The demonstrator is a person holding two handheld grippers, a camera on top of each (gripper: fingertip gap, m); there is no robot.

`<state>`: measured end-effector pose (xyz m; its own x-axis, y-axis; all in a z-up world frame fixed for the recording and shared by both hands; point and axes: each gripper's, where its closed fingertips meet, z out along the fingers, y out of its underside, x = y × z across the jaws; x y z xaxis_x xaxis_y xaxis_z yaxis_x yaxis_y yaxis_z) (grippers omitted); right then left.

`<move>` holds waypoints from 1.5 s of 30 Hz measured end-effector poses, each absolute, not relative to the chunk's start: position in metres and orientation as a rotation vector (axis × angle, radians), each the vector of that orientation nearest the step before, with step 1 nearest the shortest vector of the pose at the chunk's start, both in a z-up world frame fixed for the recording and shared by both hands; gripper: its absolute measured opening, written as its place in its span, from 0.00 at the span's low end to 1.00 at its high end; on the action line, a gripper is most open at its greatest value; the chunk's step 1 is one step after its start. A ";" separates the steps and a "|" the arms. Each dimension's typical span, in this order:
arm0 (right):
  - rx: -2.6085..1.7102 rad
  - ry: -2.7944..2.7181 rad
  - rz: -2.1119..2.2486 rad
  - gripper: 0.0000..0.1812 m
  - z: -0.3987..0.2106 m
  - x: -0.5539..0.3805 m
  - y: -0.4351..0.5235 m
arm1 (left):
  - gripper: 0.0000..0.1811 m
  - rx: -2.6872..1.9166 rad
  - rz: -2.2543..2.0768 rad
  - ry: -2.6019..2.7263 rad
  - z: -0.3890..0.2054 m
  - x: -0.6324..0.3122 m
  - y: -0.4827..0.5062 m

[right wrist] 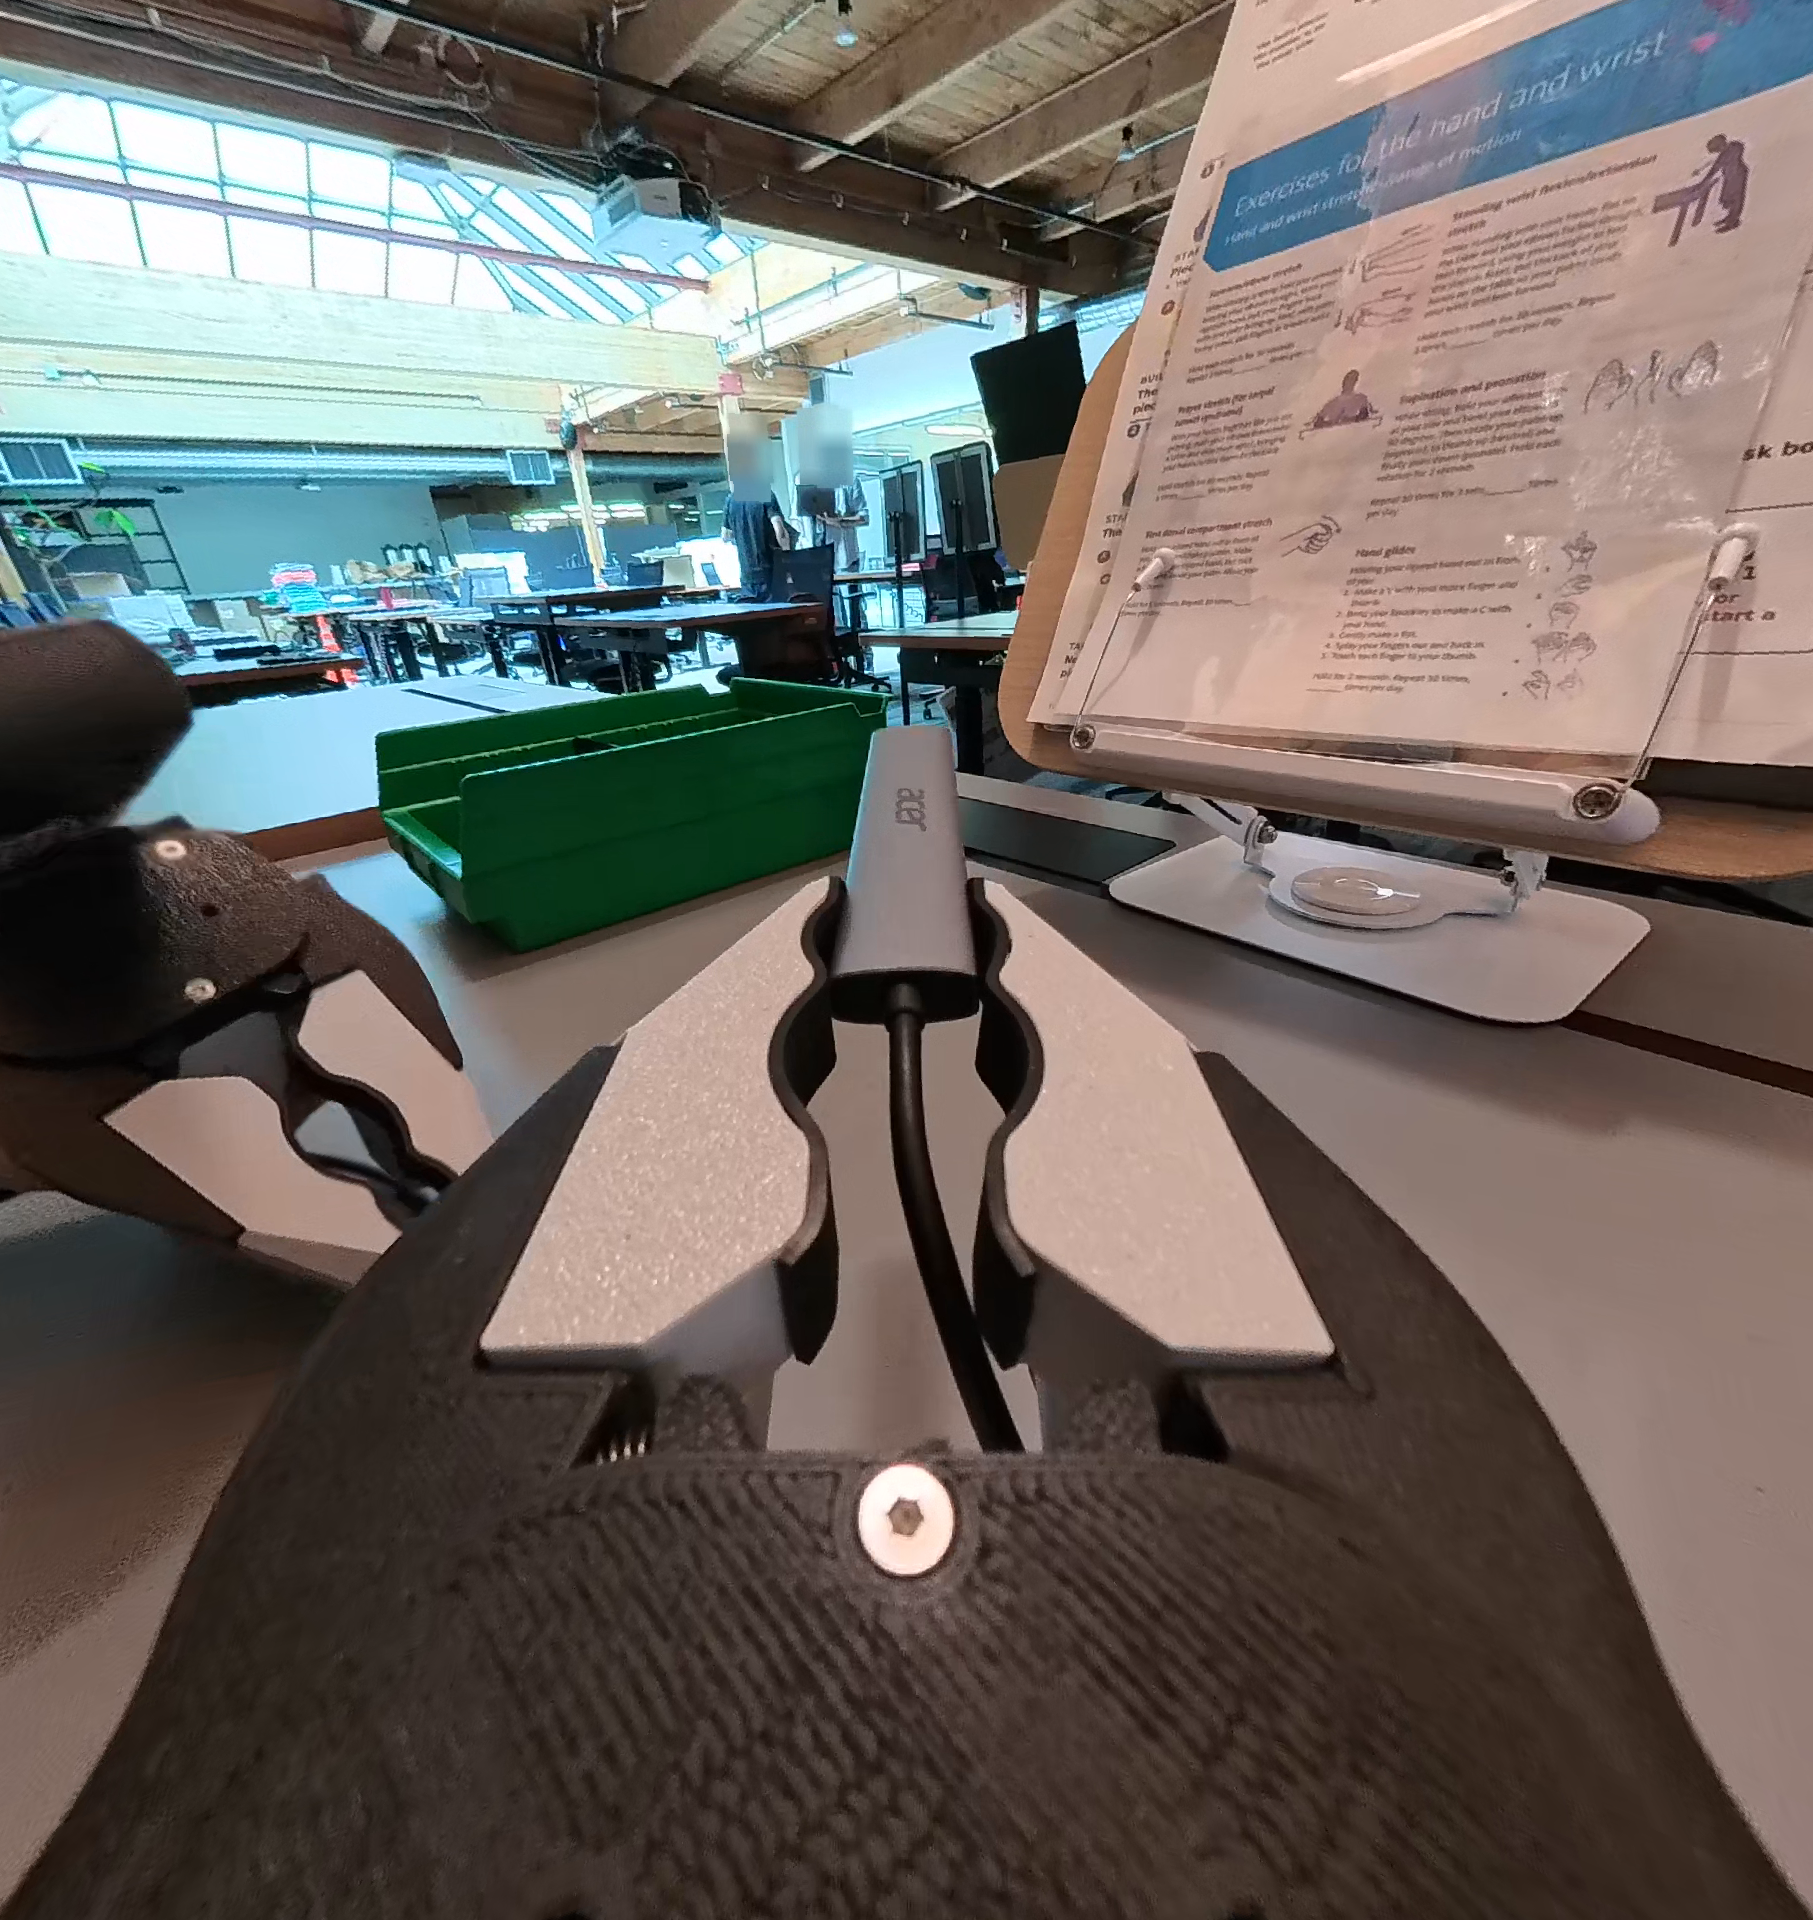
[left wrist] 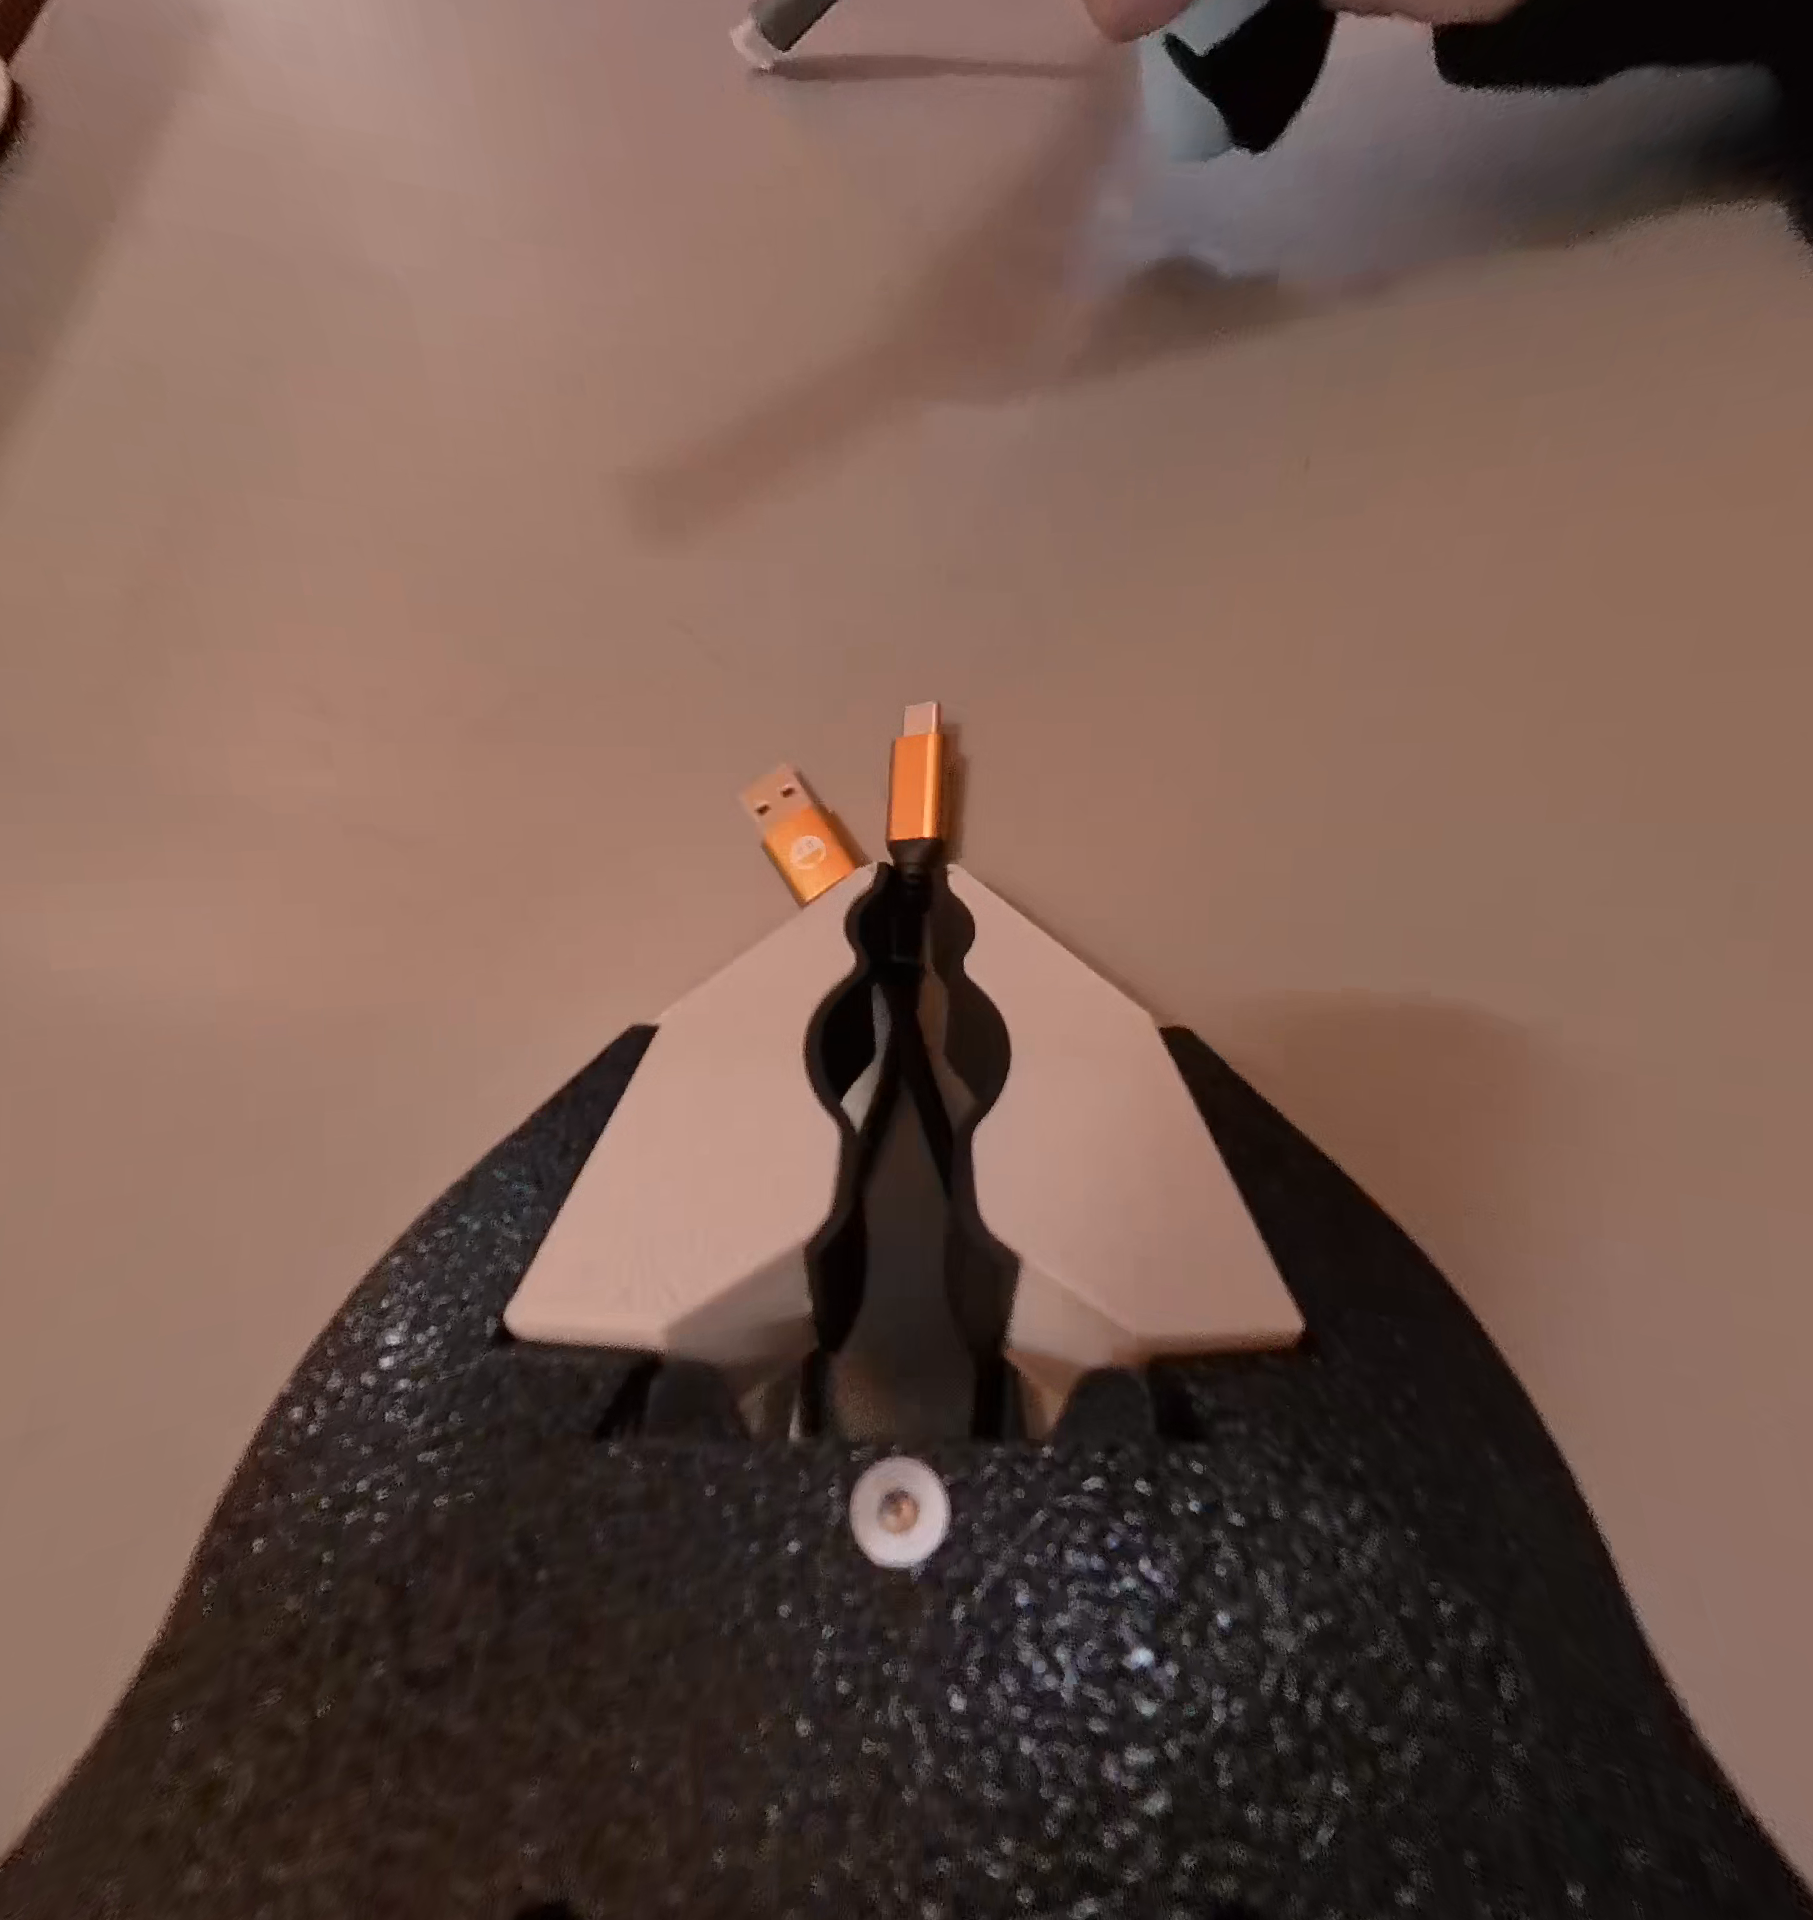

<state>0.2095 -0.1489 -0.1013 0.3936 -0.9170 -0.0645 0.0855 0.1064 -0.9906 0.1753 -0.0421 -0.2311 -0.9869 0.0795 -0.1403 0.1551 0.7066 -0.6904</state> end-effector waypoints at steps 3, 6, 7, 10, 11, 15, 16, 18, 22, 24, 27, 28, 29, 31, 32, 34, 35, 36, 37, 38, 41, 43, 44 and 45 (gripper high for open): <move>-1.223 0.881 -0.895 0.12 -0.101 0.209 -0.150 | 0.02 0.057 -1.194 2.731 -0.197 0.180 -0.053; -1.220 0.890 -0.902 0.12 -0.103 0.210 -0.151 | 0.02 -0.032 -1.155 2.608 -0.161 0.191 -0.062; -1.219 0.890 -0.904 0.12 -0.103 0.210 -0.151 | 0.02 -0.043 -1.133 2.585 -0.153 0.193 -0.065; -1.221 0.892 -0.920 0.12 -0.103 0.210 -0.151 | 0.02 -0.066 -1.045 2.505 -0.136 0.202 -0.074; -1.226 0.890 -0.923 0.12 -0.102 0.210 -0.150 | 0.03 -0.088 -1.048 2.496 -0.133 0.204 -0.078; -1.238 0.894 -0.929 0.12 -0.104 0.211 -0.149 | 0.02 -0.212 -1.073 2.485 -0.125 0.216 -0.088; -1.241 0.899 -0.938 0.12 -0.105 0.211 -0.150 | 0.03 -0.237 -1.068 2.480 -0.124 0.219 -0.089; -1.254 0.905 -0.955 0.12 -0.107 0.212 -0.149 | 0.02 -0.257 -1.081 2.486 -0.124 0.218 -0.094; -1.271 0.917 -0.959 0.12 -0.112 0.215 -0.147 | 0.03 -0.240 -1.046 2.431 -0.123 0.218 -0.097; -1.276 0.918 -0.964 0.12 -0.112 0.215 -0.146 | 0.02 -0.241 -1.051 2.395 -0.122 0.220 -0.098; -1.281 0.917 -0.965 0.12 -0.113 0.215 -0.145 | 0.02 -0.228 -1.066 2.348 -0.119 0.222 -0.100; -1.287 0.919 -0.959 0.12 -0.114 0.215 -0.144 | 0.02 -0.217 -1.061 2.335 -0.119 0.223 -0.101; -1.286 0.918 -0.957 0.12 -0.114 0.215 -0.144 | 0.02 -0.204 -1.050 2.325 -0.120 0.223 -0.101; -1.286 0.917 -0.942 0.12 -0.114 0.215 -0.144 | 0.02 -0.192 -1.047 2.325 -0.122 0.223 -0.101; -1.291 0.914 -0.933 0.12 -0.115 0.215 -0.143 | 0.03 -0.184 -1.045 2.324 -0.122 0.223 -0.101; -1.304 0.909 -0.930 0.12 -0.116 0.215 -0.142 | 0.02 -0.166 -1.028 2.325 -0.124 0.224 -0.100; -1.322 0.901 -0.923 0.12 -0.117 0.215 -0.140 | 0.02 -0.153 -1.005 2.321 -0.125 0.225 -0.098; -1.344 0.895 -0.929 0.12 -0.118 0.215 -0.139 | 0.02 -0.138 -0.981 2.319 -0.126 0.225 -0.097; -1.368 0.891 -0.947 0.12 -0.120 0.215 -0.138 | 0.02 -0.129 -0.969 2.315 -0.126 0.225 -0.097; -1.386 0.889 -0.959 0.12 -0.121 0.215 -0.137 | 0.02 -0.120 -0.958 2.310 -0.126 0.225 -0.097; -1.414 0.884 -0.982 0.12 -0.122 0.215 -0.135 | 0.02 -0.083 -0.884 2.283 -0.125 0.225 -0.096; -1.421 0.895 -0.965 0.12 -0.124 0.215 -0.135 | 0.02 -0.095 -0.922 2.275 -0.123 0.224 -0.099; -1.421 0.898 -0.961 0.12 -0.125 0.215 -0.135 | 0.02 -0.108 -0.953 2.278 -0.122 0.224 -0.100; -1.417 0.897 -0.966 0.12 -0.125 0.215 -0.135 | 0.02 -0.110 -0.978 2.274 -0.120 0.225 -0.101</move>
